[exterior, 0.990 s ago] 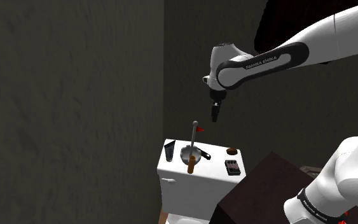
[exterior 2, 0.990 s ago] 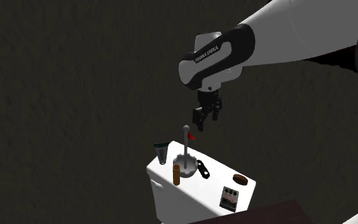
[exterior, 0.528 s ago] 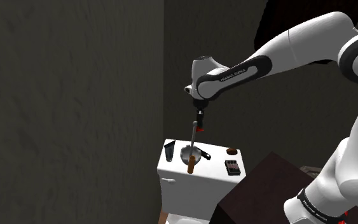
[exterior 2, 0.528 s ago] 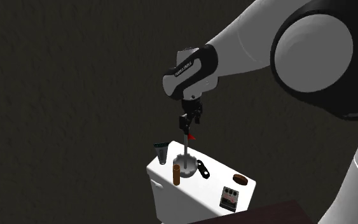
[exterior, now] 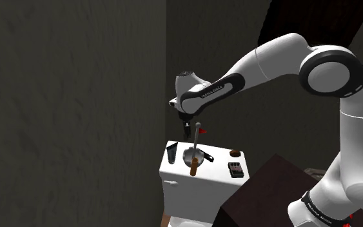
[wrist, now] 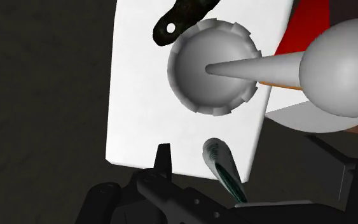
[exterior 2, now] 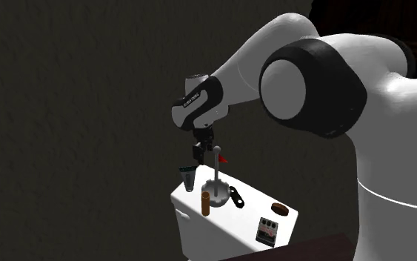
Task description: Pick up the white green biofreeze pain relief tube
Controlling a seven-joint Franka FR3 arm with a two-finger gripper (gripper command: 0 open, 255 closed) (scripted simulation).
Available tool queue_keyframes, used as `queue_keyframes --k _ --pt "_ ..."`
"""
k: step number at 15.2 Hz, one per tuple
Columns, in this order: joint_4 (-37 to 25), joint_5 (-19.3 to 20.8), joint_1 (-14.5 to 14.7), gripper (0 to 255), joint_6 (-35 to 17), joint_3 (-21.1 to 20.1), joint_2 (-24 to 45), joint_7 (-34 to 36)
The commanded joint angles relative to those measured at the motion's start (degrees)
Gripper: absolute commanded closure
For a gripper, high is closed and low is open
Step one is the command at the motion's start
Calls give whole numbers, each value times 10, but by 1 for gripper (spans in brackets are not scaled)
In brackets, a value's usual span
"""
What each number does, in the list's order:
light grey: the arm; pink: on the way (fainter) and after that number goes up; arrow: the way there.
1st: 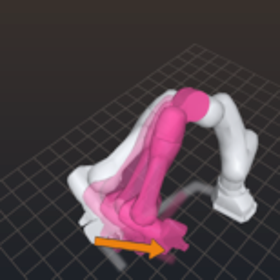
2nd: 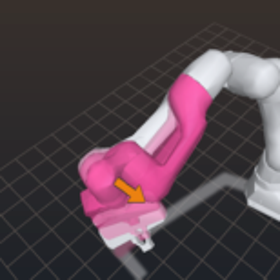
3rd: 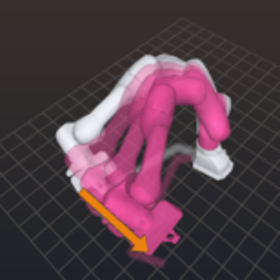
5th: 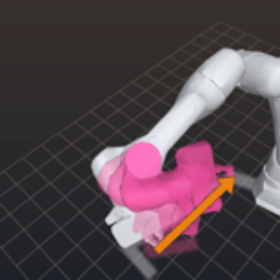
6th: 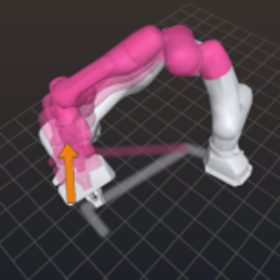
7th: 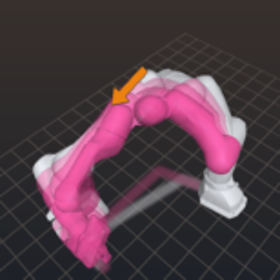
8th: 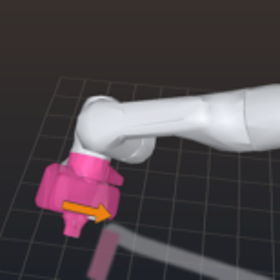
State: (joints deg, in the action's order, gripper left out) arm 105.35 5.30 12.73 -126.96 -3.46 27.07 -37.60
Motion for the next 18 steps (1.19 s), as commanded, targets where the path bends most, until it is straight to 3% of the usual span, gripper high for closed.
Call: queue_keyframes --k 1,4,13,14,18 --pt "-34 6 6 0 -4 -7 39 -17" --pt "-74 13 15 0 -6 -15 82 -34" --pt "-77 18 17 0 -44 -11 122 -30" --pt "-76 18 17 255 -43 -11 121 -30" --pt "-75 18 17 255 -44 -11 121 -30"
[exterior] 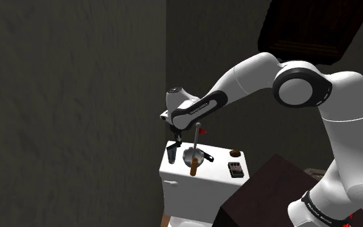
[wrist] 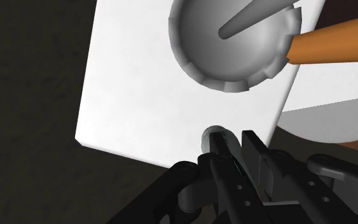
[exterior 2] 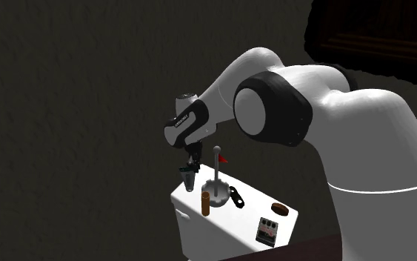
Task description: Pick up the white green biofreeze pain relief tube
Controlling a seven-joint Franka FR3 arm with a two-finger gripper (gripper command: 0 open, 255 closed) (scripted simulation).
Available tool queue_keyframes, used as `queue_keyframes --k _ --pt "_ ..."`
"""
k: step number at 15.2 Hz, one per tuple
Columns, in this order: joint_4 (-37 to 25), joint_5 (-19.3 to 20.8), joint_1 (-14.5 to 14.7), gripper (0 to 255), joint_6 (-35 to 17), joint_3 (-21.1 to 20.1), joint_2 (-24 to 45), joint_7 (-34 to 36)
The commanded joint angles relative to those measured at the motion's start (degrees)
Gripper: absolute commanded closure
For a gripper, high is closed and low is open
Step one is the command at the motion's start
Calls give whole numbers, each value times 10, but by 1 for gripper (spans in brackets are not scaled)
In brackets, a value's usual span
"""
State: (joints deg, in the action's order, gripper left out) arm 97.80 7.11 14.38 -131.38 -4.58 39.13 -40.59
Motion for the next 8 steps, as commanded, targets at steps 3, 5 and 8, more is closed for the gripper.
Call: queue_keyframes --k 3,5,8 --pt "0 0 0 255 0 0 0 0" --pt "-1 0 0 255 0 0 1 0" --pt "1 -2 -1 255 15 -2 -15 -1"
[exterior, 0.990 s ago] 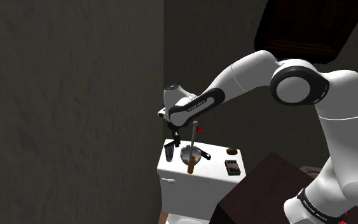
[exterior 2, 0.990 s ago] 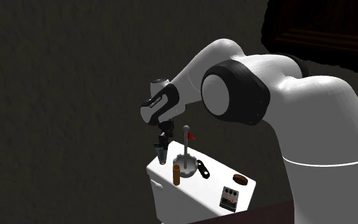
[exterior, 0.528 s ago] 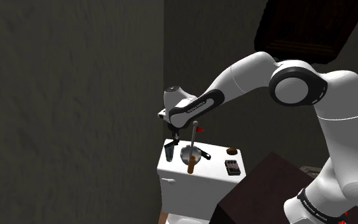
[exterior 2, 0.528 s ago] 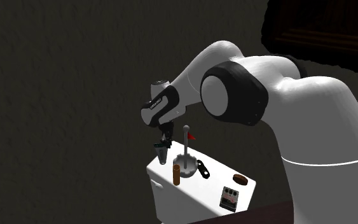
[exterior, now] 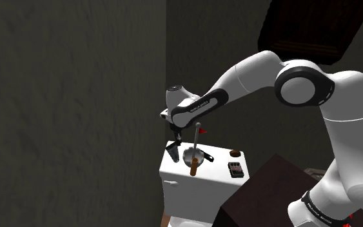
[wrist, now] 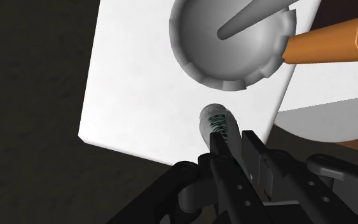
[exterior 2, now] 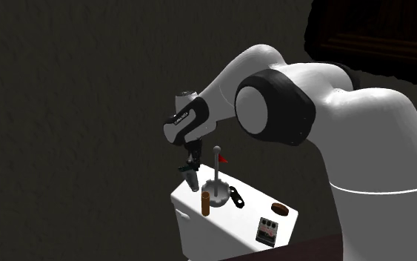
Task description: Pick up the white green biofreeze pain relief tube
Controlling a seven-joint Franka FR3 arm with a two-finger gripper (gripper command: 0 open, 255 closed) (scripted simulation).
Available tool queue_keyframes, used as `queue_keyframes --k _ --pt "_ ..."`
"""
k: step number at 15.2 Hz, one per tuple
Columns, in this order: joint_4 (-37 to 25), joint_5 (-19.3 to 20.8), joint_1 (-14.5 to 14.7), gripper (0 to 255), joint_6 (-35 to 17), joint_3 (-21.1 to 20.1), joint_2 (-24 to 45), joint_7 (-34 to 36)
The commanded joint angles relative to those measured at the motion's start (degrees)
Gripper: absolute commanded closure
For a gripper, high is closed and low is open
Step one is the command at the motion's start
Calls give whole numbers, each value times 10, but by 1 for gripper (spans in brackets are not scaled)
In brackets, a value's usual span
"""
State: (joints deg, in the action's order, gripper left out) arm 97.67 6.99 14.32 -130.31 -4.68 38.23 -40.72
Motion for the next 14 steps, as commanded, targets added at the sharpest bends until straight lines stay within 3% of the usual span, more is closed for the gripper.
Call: queue_keyframes --k 1,14 --pt "2 -1 0 255 9 -1 -12 -1" --pt "-3 -8 -3 255 69 -6 -66 -7"
